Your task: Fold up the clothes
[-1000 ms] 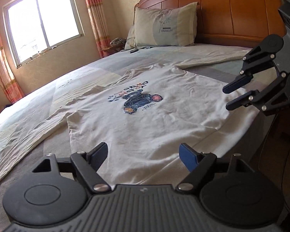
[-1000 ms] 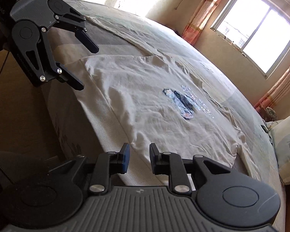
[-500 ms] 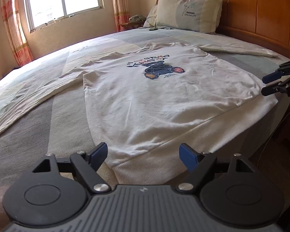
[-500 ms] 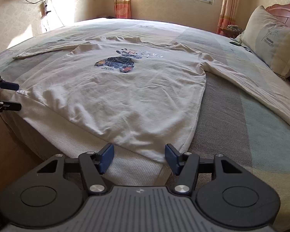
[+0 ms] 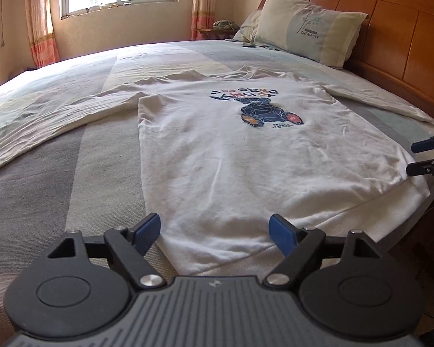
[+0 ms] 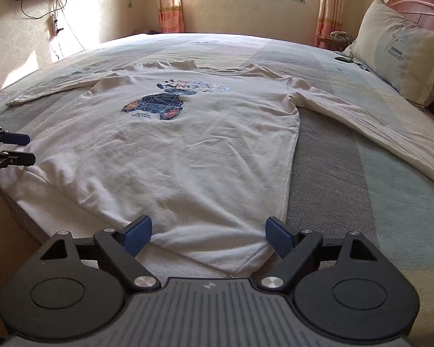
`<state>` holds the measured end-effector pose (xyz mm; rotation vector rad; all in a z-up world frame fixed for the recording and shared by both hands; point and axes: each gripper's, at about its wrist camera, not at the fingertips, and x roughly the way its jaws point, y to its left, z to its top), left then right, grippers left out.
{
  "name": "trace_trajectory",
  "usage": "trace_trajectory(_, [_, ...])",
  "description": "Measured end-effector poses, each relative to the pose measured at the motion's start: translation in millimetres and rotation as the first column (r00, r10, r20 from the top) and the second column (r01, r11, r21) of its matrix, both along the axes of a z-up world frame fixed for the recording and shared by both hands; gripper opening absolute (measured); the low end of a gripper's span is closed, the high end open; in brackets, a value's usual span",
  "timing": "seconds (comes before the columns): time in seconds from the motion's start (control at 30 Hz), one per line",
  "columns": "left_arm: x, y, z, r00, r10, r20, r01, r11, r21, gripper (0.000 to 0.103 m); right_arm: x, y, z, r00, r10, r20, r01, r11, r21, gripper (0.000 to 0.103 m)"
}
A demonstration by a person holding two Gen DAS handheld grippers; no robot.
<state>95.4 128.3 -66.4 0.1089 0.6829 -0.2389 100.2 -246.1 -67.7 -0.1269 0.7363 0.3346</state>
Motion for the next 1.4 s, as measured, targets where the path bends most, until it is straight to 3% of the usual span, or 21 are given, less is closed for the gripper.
trace_trajectory(0.1, [24.1, -4.8, 21.1, 0.999, -0.022, 0.034, 0.02, 0.997, 0.07, 0.085, 11.0, -5.1, 13.3, 0.999, -0.023, 0.023, 0.024, 0.999, -0.032, 0.1])
trace_trajectory(0.23, [84.5, -13.4, 36.0, 0.997, -0.076, -0.008, 0.076, 0.997, -0.01, 0.086, 46.8, 4.9, 38.6, 0.997, 0.02, 0.071, -0.024, 0.998, 0.064, 0.103])
trace_trajectory(0.33, [128.3, -28.1, 28.6, 0.988, -0.13, -0.078, 0.129, 0.991, -0.024, 0.086, 84.0, 26.6, 40.9, 0.995, 0.088, 0.052, -0.092, 0.992, 0.085, 0.103])
trace_trajectory(0.43, [153.2, -38.0, 10.0, 0.976, -0.166, -0.141, 0.171, 0.985, 0.018, 0.086, 115.4, 56.0, 33.3, 0.983, 0.183, 0.013, -0.183, 0.981, 0.057, 0.103])
trace_trajectory(0.5, [157.3, -35.6, -3.7, 0.964, -0.198, -0.179, 0.206, 0.978, 0.03, 0.086, 127.7, 69.4, 25.1, 0.97, 0.244, -0.014, -0.243, 0.969, 0.031, 0.103])
trace_trajectory(0.57, [150.3, -28.5, -7.7, 0.954, -0.26, -0.151, 0.268, 0.963, 0.034, 0.088, 135.5, 76.7, 15.8, 0.955, 0.294, -0.041, -0.294, 0.956, -0.004, 0.103])
trace_trajectory(0.67, [144.3, -16.1, -4.0, 0.943, -0.274, -0.188, 0.289, 0.956, 0.057, 0.091, 139.6, 74.3, -3.5, 0.934, 0.339, -0.11, -0.349, 0.932, -0.097, 0.103])
trace_trajectory(0.8, [147.8, -6.5, 7.5, 0.938, -0.235, -0.254, 0.259, 0.963, 0.068, 0.091, 135.1, 48.8, -1.4, 0.919, 0.363, -0.153, -0.376, 0.924, -0.072, 0.103])
trace_trajectory(0.87, [150.9, -14.2, 17.7, 0.942, -0.249, -0.226, 0.272, 0.959, 0.077, 0.091, 138.7, 47.9, 5.8, 0.919, 0.343, -0.193, -0.36, 0.931, -0.063, 0.103])
trace_trajectory(0.97, [162.1, -34.5, 26.0, 0.923, -0.338, -0.185, 0.35, 0.936, 0.04, 0.091, 144.2, 61.7, 21.8, 0.901, 0.402, -0.161, -0.402, 0.915, 0.033, 0.103])
trace_trajectory(1.1, [178.7, -63.0, 20.1, 0.89, -0.422, -0.174, 0.435, 0.899, 0.049, 0.091, 153.7, 107.7, 20.8, 0.868, 0.49, -0.084, -0.493, 0.87, -0.022, 0.103])
trace_trajectory(1.17, [180.9, -65.8, 6.6, 0.882, -0.419, -0.214, 0.442, 0.894, 0.074, 0.091, 158.6, 127.2, 14.3, 0.848, 0.526, -0.072, -0.53, 0.846, -0.059, 0.103])
trace_trajectory(1.23, [178.6, -57.0, -4.3, 0.884, -0.399, -0.243, 0.429, 0.899, 0.087, 0.092, 159.6, 132.2, 1.5, 0.836, 0.539, -0.096, -0.548, 0.83, -0.107, 0.103])
trace_trajectory(1.3, [174.9, -41.5, -2.9, 0.892, -0.383, -0.24, 0.405, 0.913, 0.05, 0.092, 160.2, 115.9, 1.1, 0.846, 0.521, -0.114, -0.53, 0.845, -0.07, 0.103])
trace_trajectory(1.4, [174.2, -35.6, 4.5, 0.908, -0.33, -0.26, 0.358, 0.931, 0.066, 0.091, 156.8, 93.4, 2.9, 0.858, 0.493, -0.143, -0.505, 0.86, -0.067, 0.103])
